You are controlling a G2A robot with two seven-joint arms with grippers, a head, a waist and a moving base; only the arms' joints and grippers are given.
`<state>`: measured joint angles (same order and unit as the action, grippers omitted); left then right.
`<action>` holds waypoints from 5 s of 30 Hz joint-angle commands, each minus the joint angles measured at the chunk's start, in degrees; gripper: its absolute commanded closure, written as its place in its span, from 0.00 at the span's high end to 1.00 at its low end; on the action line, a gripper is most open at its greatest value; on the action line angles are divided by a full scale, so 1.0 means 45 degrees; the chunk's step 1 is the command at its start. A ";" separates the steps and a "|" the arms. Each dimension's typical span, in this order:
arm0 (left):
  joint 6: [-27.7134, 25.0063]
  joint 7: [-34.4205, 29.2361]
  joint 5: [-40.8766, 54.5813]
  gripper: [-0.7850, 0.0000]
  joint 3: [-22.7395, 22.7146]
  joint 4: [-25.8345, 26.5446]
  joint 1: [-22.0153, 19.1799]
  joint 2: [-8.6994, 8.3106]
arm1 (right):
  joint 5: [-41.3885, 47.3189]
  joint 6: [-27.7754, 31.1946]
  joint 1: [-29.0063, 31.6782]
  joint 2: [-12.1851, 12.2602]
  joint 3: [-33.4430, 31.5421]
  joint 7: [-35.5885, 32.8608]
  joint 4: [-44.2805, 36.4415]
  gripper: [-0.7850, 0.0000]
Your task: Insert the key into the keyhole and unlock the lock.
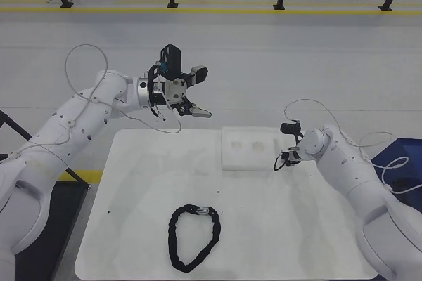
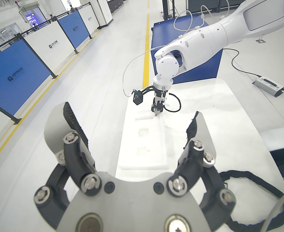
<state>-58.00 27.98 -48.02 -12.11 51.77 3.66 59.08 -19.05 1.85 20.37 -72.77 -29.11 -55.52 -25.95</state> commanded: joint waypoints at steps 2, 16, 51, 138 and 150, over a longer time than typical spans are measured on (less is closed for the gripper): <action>0.0000 0.0000 0.0001 1.00 0.0000 0.0000 0.0000 0.0000 | -0.0032 -0.0001 -0.0102 0.0038 -0.0136 -0.0172 -0.0039 0.00; 0.0000 0.0000 0.0001 1.00 0.0000 0.0000 0.0000 0.0000 | 0.1029 0.0731 0.0529 0.1329 -0.2305 -0.0475 -0.2652 0.00; 0.0229 -0.0216 -0.0073 1.00 -0.0028 0.0121 0.0130 -0.0004 | 0.8337 0.1997 0.8203 0.4147 -1.0003 -0.1748 -1.1680 0.00; 0.1999 0.1250 -0.9164 0.61 -0.0246 0.0654 0.7377 -0.0269 | 0.8337 0.1997 0.8203 0.4147 -1.0003 -0.1748 -1.1680 0.00; 0.1646 0.0671 -0.9461 0.21 -0.0516 0.0544 0.7443 0.0043 | 0.8337 0.1997 0.8203 0.4147 -1.0003 -0.1748 -1.1680 0.00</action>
<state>-50.27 31.33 -90.60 -14.34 54.26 37.20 59.15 18.46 10.84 57.29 -54.11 -74.12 -63.39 -78.51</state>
